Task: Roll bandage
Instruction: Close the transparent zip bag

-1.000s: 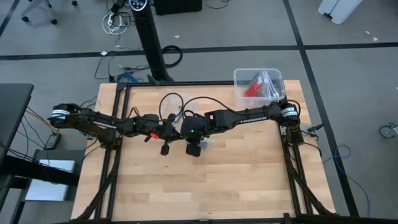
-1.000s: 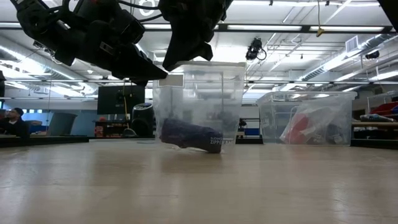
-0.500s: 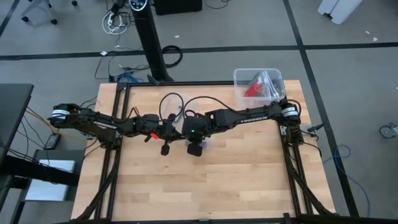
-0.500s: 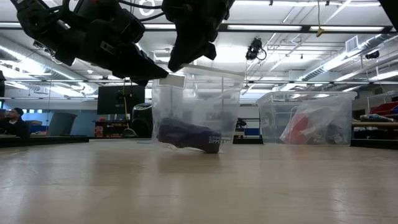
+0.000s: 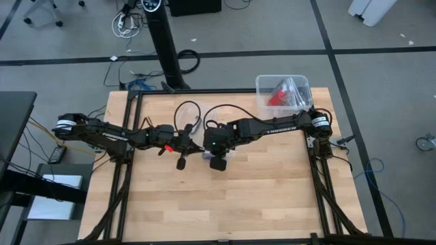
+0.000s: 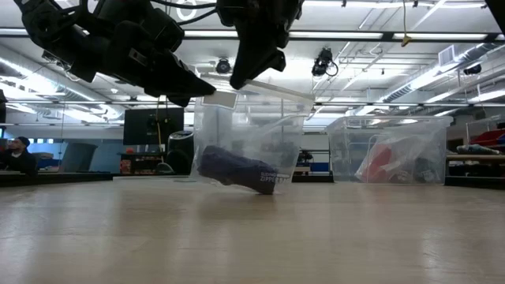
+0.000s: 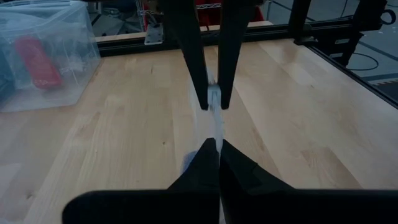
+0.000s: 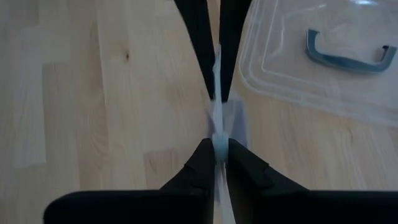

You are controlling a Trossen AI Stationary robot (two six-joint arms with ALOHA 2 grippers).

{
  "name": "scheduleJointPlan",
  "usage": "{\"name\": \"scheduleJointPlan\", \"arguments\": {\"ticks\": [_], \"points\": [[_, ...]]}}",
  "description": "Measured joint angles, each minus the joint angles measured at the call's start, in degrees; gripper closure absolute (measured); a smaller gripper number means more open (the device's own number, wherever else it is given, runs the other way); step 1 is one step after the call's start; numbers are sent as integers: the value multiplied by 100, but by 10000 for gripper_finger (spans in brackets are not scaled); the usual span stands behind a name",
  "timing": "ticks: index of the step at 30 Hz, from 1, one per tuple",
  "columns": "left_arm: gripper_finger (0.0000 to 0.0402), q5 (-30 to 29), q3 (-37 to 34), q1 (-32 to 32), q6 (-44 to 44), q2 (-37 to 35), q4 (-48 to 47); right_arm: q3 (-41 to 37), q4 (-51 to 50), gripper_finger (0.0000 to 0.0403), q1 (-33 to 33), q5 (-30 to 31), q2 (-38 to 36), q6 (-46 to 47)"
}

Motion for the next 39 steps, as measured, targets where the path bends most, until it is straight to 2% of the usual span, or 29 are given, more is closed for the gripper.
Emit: {"name": "scheduleJointPlan", "arguments": {"ticks": [26,39], "points": [[401,-1,-22,0,0,7,-78,-9,-1555,382,157,-68,-13,464],[402,-2,-24,2,0,7,-77,-13,-1990,378,191,-88,-13,650]]}}
